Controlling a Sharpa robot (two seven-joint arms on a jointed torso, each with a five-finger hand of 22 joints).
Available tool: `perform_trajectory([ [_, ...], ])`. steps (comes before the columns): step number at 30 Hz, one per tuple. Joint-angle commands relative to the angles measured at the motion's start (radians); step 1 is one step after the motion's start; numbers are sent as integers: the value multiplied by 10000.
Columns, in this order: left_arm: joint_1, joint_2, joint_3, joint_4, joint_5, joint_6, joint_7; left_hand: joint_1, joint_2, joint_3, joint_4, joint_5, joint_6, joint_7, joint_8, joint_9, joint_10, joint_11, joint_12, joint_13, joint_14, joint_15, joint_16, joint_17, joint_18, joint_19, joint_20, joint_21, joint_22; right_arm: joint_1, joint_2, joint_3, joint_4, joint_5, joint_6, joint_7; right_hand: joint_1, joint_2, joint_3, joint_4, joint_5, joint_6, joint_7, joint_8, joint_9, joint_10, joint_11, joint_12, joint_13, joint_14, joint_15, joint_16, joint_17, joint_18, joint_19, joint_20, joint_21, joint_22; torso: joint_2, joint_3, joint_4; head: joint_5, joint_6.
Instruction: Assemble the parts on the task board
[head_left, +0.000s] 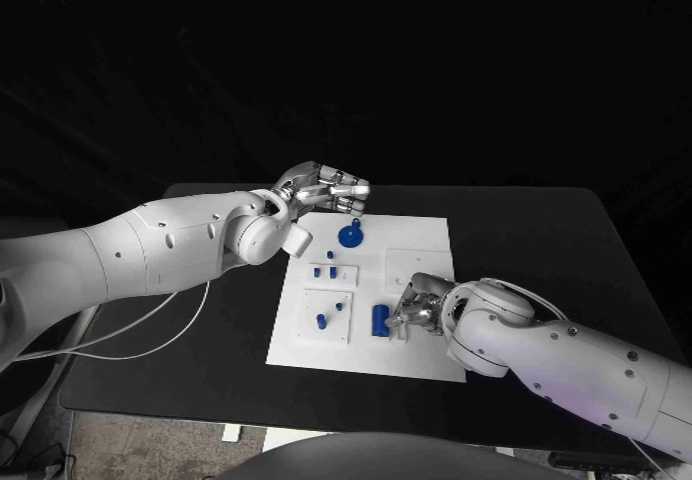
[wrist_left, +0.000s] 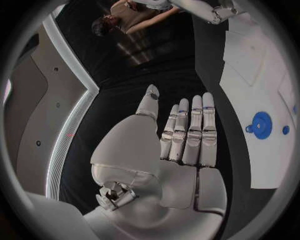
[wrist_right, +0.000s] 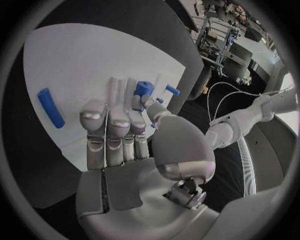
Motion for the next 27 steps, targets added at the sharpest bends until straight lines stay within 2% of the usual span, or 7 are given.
perform_trajectory([
  [1, 5, 29, 7, 11, -29, 143, 66, -82, 3, -21, 63, 26, -74, 14, -2, -1, -55, -4, 18, 12, -48, 40, 7, 17, -79, -78, 20, 69, -35, -9, 8, 3, 0, -460, -228, -94, 26, -56, 40, -56, -61, 37, -9, 33, 31, 75, 9, 36, 17, 7, -71, -15, -19, -96, 492, -55, 7, 985, 0, 0, -2, -2, 1],
  [13, 5, 15, 6, 15, -29, 143, 55, -82, 6, -21, 64, 27, -73, 13, -2, -1, -55, -4, 18, 12, -48, 39, 7, 17, -79, -79, 20, 72, -39, -15, -15, 3, -23, -353, -136, 4, -96, -232, -27, -48, 237, 52, -16, 29, 122, 85, 8, -3, 78, -4, -73, 0, -68, -105, 489, -60, 14, 988, -3, -2, -9, 3, -4],
  [15, 5, 14, 6, 14, -29, 143, 55, -82, 6, -21, 64, 27, -73, 13, -2, -1, -55, -4, 18, 12, -48, 39, 7, 17, -79, -79, 20, 72, -39, -15, -29, 3, -12, -251, -172, 92, -180, -333, -240, 145, 417, 72, -8, 29, 122, 87, 10, -13, 91, -10, -73, -7, -85, -100, 488, -61, 6, 986, -7, 1, -10, 0, 0],
  [20, 5, 6, 6, 13, -29, 147, 57, -82, 6, -21, 64, 27, -73, 13, -2, -1, -55, -4, 18, 12, -48, 39, 7, 17, -79, -79, 20, 72, -39, -25, -96, 3, 105, 79, -88, 453, -103, -528, -815, 580, 503, 107, 6, 28, 112, 94, 26, -9, 132, -16, -71, 8, -91, -89, 489, -60, 8, 988, -3, 11, 7, -6, -15],
  [27, 4, -11, 6, 11, -29, 148, 57, -82, 6, -21, 64, 27, -73, 13, -2, -1, -55, -4, 18, 12, -48, 39, 7, 17, -79, -79, 20, 72, -39, -114, -269, 3, 334, 232, 294, 684, 269, -774, -1298, 1184, 180, 156, 28, 26, 87, 110, 37, -12, 174, -18, -63, 20, -96, -87, 486, -49, 11, 993, -2, 2, -8, 13, -24],
])
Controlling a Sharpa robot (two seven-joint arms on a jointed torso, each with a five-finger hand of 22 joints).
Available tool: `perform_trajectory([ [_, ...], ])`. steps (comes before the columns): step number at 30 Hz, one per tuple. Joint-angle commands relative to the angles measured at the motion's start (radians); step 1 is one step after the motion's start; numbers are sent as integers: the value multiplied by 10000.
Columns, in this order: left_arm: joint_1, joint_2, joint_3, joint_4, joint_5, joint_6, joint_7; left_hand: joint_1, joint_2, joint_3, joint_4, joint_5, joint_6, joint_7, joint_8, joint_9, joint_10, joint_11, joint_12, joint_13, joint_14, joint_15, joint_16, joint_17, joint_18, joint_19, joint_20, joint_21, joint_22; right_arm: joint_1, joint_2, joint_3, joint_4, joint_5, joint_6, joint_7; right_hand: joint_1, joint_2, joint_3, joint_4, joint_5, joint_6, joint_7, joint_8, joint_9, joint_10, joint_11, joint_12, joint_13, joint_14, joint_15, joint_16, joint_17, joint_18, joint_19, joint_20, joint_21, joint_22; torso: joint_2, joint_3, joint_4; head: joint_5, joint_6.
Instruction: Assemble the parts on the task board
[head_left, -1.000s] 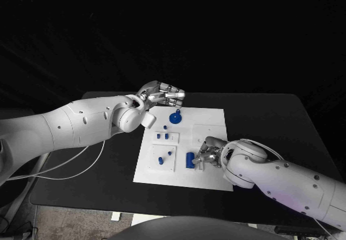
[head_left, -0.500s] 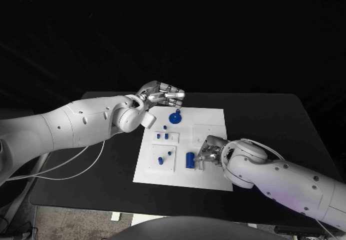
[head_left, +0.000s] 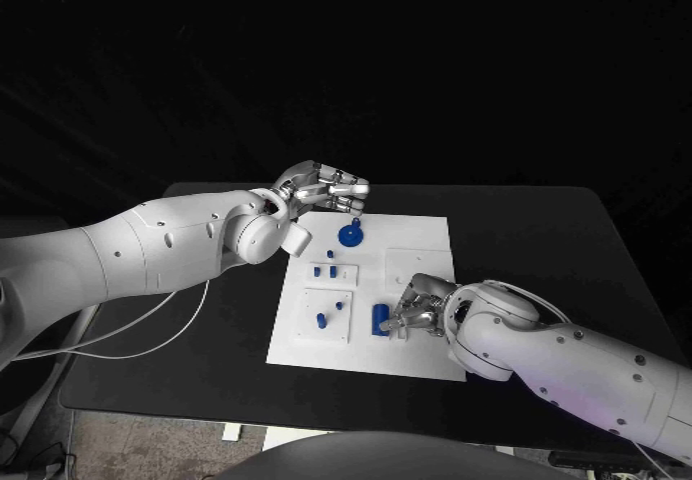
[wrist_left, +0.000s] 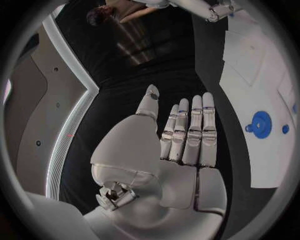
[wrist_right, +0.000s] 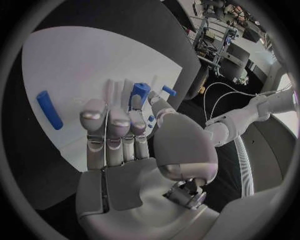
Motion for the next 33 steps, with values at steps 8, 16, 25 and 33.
perform_trajectory([
  [8, 4, -8, 7, 19, -25, 142, 62, -82, 6, -21, 65, 27, -77, 9, -2, -1, -54, -4, 18, 11, -48, 39, 7, 11, -80, -79, 21, 26, -10, -128, -147, -2, 154, -10, 673, 311, 367, -185, -104, 257, -495, 104, 15, 28, -26, 81, 17, 3, 59, -21, -58, 29, -3, -93, 480, -46, 28, 990, 2, 3, -6, 19, -13],
  [16, 4, -10, 7, 23, -26, 145, 62, -82, 6, -21, 65, 27, -77, 9, -2, -1, -54, -4, 18, 11, -48, 39, 7, 11, -80, -79, 21, 26, -10, -159, -105, -2, 40, -485, 611, 54, 319, -14, 287, 216, -912, 175, -38, 28, -33, 179, -14, 159, 172, -18, -83, 30, -4, -97, 491, -65, 34, 988, 2, 2, -12, 17, -14],
  [25, 4, 0, 7, 17, -27, 152, 66, -82, 6, -21, 65, 27, -77, 9, -2, -1, -54, -4, 18, 11, -48, 39, 7, 11, -80, -79, 21, 26, -10, -165, 80, -2, -200, -710, 388, -180, -5, 394, 613, 20, -1057, 188, -73, 30, 95, 284, -45, 345, 333, -14, -102, 36, -16, -120, 507, -90, 17, 981, 5, 0, 3, -13, -15],
  [33, 4, 3, 7, 12, -27, 170, 53, -102, 15, -35, 75, 11, -79, 12, -3, -2, -55, -3, 17, 11, -46, 39, 8, 13, -80, -89, 19, 71, -71, -166, 171, -2, -313, -724, 362, -177, -824, 288, 1109, 94, -352, 175, -68, 32, 234, 321, -47, 352, 401, -21, -108, 27, -55, -126, 519, -99, 13, 982, 5, -6, 2, -22, -23],
])
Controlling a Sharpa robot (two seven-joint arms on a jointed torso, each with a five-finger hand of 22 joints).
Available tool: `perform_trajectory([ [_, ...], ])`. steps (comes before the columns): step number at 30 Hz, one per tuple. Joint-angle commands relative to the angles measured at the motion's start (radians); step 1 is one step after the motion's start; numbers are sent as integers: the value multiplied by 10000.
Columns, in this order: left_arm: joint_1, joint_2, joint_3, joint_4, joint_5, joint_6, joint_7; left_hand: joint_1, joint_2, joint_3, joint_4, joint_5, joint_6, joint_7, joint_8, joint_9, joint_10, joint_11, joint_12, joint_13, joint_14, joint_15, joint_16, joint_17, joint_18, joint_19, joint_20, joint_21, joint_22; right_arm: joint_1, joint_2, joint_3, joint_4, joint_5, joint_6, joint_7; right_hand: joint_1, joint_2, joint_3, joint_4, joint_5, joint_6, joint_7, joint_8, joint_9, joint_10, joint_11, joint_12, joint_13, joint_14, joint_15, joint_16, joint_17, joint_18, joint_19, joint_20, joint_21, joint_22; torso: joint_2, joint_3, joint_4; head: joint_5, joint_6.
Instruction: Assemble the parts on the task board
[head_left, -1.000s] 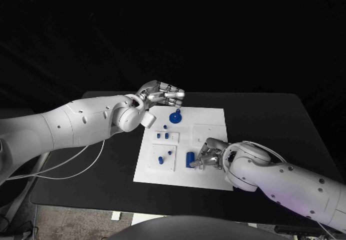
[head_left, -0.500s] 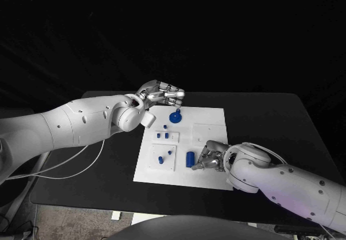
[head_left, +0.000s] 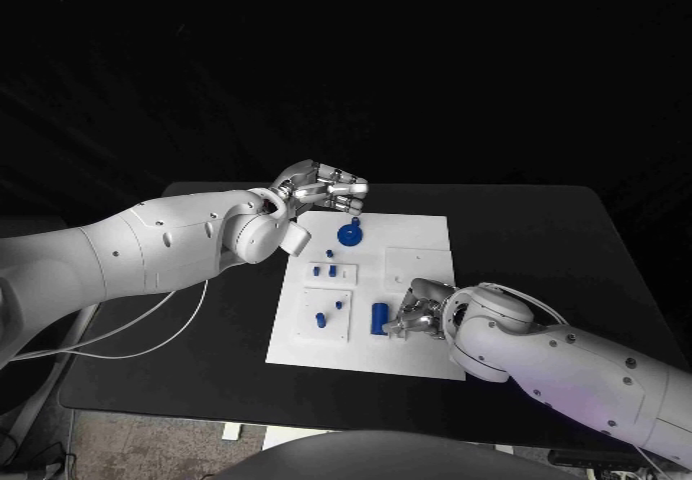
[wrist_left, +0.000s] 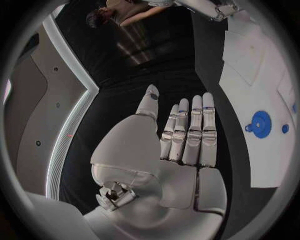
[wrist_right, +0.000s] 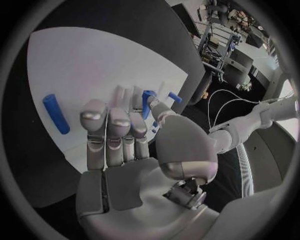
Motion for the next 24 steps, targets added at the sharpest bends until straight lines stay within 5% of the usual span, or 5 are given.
perform_trajectory([
  [1, 5, 18, 7, 14, -23, 159, 55, -102, 15, -2, 42, 11, -79, 11, -3, -2, -55, -3, 17, 12, -46, 39, 8, 16, -81, -54, -16, 33, -8, -12, 18, -6, -13, -190, -9, -75, -93, 33, -41, 31, 64, 39, -31, 32, 11, 53, 6, 29, 18, -5, -53, 27, -10, -126, 482, -62, 14, 985, 1, -3, 2, -1, -2],
  [12, 4, 1, 6, 8, -23, 173, 44, -102, 15, -2, 42, 11, -79, 11, -3, -2, -55, -3, 17, 12, -46, 39, 8, 16, -81, -54, -16, 33, -8, -12, -274, -3, 197, 269, 49, 77, 116, -37, -156, -324, 503, -29, -30, 22, 8, 9, 4, -69, -2, -19, -60, -2, -52, -126, 469, -70, -23, 978, -1, 4, -2, -4, -16],
  [15, 4, -16, 6, 8, -23, 172, 43, -102, 15, -2, 42, 11, -79, 11, -3, -2, -55, -3, 17, 12, -46, 39, 8, 16, -81, -54, -16, 33, -8, -11, -556, 86, 435, 585, -111, 204, 248, -112, -173, -330, 504, -232, 36, 29, 14, -105, 44, -245, -124, -17, -45, 8, -38, -108, 466, -60, -32, 980, 0, 2, -16, -30, -7],
  [18, 4, -24, 5, 6, -23, 172, 43, -102, 15, -2, 42, 11, -79, 11, -3, -2, -55, -3, 17, 12, -46, 39, 8, 16, -81, -54, -16, 33, -8, -9, -875, 322, 688, 857, -197, 276, 329, -145, -245, -224, 439, -683, 201, 21, -48, -139, 141, -125, -81, -13, 14, 30, -15, -79, 466, -16, -22, 983, -8, 0, -31, -47, 5],
  [24, 4, -55, 4, 10, -24, 169, 39, -102, 15, -2, 42, 11, -79, 11, -3, -2, -55, -3, 17, 12, -46, 39, 8, 16, -81, -54, -16, 33, -8, 0, -1576, 1049, 1112, 986, 41, 154, 496, -180, -304, -67, 275, -1002, 352, 22, -397, -159, 250, 50, -86, -19, 102, 57, 6, 7, 460, 92, 14, 992, -25, 0, -56, -131, 36],
])
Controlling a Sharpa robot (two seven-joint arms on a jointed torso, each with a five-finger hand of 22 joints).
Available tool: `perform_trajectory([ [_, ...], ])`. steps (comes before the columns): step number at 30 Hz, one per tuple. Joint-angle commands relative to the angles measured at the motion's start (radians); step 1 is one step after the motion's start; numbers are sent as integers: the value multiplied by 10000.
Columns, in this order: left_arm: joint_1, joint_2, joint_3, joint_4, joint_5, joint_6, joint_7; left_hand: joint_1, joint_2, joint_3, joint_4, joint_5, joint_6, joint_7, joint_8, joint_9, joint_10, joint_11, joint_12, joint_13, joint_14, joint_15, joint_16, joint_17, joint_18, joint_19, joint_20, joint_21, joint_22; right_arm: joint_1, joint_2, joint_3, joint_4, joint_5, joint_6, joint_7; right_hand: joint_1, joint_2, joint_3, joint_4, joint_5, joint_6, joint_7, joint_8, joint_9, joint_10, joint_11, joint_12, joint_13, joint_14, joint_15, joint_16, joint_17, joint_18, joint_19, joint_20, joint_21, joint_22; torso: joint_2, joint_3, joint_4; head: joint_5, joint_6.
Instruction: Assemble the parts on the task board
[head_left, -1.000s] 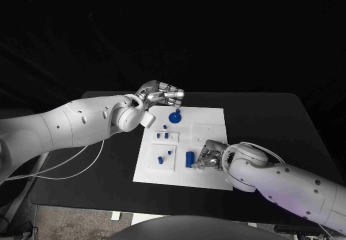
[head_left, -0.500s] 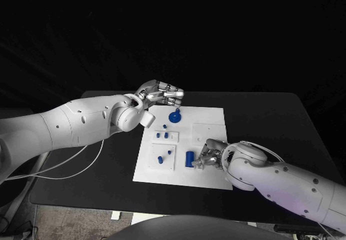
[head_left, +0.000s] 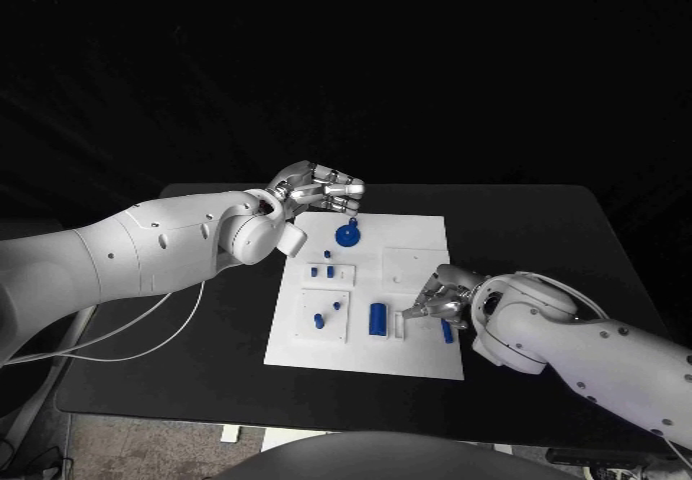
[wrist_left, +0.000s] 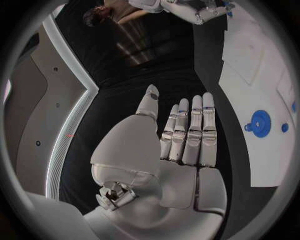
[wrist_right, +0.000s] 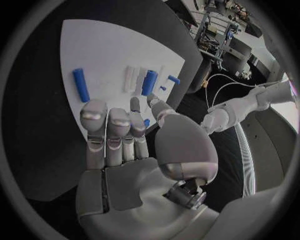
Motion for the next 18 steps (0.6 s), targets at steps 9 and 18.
perform_trajectory([
  [9, 5, -15, -10, 9, -23, 199, 15, -102, 15, -2, 43, 11, -79, 10, -3, -2, -55, -3, 17, 12, -46, 39, 8, 9, -81, -54, -16, 33, -10, 18, -1071, 732, 106, 118, 972, -494, 158, -65, 117, 272, -398, -81, 17, 22, -299, -41, 110, 79, -125, -19, 110, 76, 23, 23, 441, 105, 73, 999, -30, -7, -63, -204, 69],
  [18, 3, 6, -42, -5, -23, 247, -12, -112, 6, -2, 62, -26, -82, 9, -2, -1, -56, -3, 19, 12, -53, 41, 8, 10, -85, -70, -11, 51, -40, -97, -1157, 770, -186, -298, 1731, -1117, 61, -458, 349, 1104, -999, -132, 70, 22, -406, -145, 140, -3, -239, -30, 132, 23, 35, 30, 416, 122, 5, 986, -52, 5, -98, -228, 62],
])
